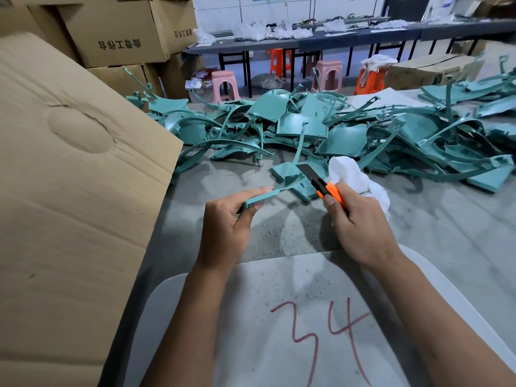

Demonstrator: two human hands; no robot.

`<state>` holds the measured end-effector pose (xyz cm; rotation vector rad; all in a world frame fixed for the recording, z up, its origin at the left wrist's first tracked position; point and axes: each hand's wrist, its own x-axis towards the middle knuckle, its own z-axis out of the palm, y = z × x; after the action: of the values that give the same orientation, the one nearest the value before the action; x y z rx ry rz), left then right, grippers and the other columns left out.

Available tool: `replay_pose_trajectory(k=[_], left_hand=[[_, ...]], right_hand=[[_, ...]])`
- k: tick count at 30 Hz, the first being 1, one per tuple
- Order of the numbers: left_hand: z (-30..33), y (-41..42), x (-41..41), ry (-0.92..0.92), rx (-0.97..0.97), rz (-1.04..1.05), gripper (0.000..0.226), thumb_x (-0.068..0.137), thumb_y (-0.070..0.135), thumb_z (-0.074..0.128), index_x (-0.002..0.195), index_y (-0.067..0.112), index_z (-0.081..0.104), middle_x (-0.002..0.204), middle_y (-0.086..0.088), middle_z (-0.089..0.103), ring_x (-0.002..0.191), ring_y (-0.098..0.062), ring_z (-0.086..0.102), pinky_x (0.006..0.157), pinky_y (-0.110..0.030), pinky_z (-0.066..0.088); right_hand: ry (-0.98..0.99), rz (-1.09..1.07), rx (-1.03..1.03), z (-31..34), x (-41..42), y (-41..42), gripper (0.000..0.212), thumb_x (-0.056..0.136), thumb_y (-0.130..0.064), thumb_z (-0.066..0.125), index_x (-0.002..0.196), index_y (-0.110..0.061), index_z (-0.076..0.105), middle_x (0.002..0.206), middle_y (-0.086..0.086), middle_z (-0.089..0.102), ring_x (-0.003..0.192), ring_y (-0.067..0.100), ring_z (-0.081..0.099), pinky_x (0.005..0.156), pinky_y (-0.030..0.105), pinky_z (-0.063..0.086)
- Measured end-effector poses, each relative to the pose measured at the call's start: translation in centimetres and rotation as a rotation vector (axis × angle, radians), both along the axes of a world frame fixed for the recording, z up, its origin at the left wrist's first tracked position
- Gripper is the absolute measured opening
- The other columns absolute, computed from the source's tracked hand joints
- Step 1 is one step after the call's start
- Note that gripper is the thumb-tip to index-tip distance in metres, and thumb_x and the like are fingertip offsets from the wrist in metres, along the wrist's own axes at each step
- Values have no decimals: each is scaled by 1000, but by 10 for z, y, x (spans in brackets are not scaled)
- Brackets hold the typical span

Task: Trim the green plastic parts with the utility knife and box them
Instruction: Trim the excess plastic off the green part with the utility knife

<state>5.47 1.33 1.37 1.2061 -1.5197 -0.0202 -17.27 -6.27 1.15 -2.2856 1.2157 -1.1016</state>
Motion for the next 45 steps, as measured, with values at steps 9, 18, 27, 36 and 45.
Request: replay_pose_trajectory(k=[9, 18, 27, 36, 45], left_hand=[[7, 0, -1, 671, 108, -97, 21, 89, 12, 71, 97, 28, 81, 100, 8, 79, 95, -12, 75, 79, -25, 58], [15, -9, -13, 1570, 119, -239, 38, 98, -2, 55, 136, -2, 57, 124, -17, 71, 102, -25, 74, 83, -39, 63], [20, -7, -17, 1727, 225, -212, 20, 96, -3, 57, 114, 2, 65, 97, -12, 78, 85, -20, 76, 86, -36, 59], [27, -4, -23, 1859, 333, -277, 13, 97, -7, 53, 104, -9, 64, 82, -17, 76, 65, -21, 76, 56, -25, 61], [22, -5, -24, 1855, 379, -273, 25, 98, -5, 54, 121, -11, 61, 97, -17, 73, 76, -21, 75, 66, -25, 63]], right_hand=[[11, -285, 40, -5, -3, -10, 25, 109, -37, 41, 88, -22, 42, 72, 3, 52, 72, 33, 50, 61, 39, 31], [-32, 215, -193, -1, 18, 18, 26, 107, -40, 44, 87, -23, 41, 60, -8, 43, 55, 16, 43, 54, 41, 35], [-109, -23, -166, -3, 10, 9, 29, 107, -41, 40, 89, -20, 47, 58, -10, 47, 51, 11, 46, 49, 36, 37], [5, 133, -234, 1, 21, 23, 29, 107, -43, 40, 89, -20, 43, 59, -8, 44, 51, 22, 45, 50, 43, 38], [12, 120, -303, 4, 26, 29, 21, 108, -42, 39, 92, -28, 38, 58, -12, 39, 49, 13, 38, 50, 35, 29]])
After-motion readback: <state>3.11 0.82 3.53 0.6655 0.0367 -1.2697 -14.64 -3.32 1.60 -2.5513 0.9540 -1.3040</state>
